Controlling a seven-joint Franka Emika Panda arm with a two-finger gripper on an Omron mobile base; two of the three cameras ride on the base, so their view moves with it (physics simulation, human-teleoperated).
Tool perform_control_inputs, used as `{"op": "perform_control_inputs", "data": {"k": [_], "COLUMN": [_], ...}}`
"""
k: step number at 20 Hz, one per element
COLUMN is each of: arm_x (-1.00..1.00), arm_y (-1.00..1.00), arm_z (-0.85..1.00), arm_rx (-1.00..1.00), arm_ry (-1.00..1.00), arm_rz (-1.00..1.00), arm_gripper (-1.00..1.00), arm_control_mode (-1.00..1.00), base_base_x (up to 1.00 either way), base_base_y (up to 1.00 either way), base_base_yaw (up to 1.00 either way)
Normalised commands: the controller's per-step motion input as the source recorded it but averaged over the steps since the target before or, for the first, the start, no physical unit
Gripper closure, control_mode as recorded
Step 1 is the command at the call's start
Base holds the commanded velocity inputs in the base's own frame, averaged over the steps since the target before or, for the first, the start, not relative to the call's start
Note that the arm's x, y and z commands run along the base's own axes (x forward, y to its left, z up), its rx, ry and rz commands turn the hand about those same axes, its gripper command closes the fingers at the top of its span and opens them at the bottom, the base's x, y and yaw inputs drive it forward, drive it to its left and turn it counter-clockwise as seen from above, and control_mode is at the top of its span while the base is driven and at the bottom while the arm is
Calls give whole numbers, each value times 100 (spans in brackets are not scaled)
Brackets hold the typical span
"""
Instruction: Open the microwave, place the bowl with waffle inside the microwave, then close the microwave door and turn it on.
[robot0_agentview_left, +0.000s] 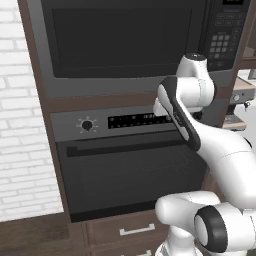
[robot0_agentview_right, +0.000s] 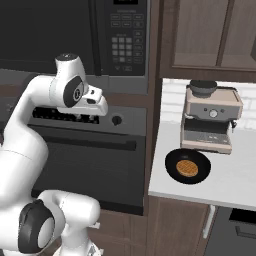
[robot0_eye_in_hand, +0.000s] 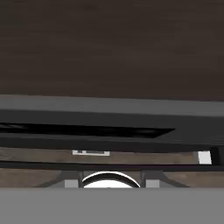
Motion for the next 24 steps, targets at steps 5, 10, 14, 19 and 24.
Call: {"op": "perform_control_inputs", "data": {"k": [5,10,14,19,24], "arm_x": [-23,-46,-41,-35,-38], "arm_y": [0,0,0,0,0], "arm_z": [-11,-33,-38,-36,-27], "arm_rx": [0,-3,-8,-6,0], "arm_ry": [0,0,0,0,-2], "arm_rz": [0,1,2,2,0], "arm_gripper": [-100,-100,-100,-100,-100], "arm_control_mode": [-100,-100,-100,-100,-100], "base_base_x": [0,0,0,0,0], "base_base_y": [0,0,0,0,0], "base_base_yaw": [0,0,0,0,0]}}
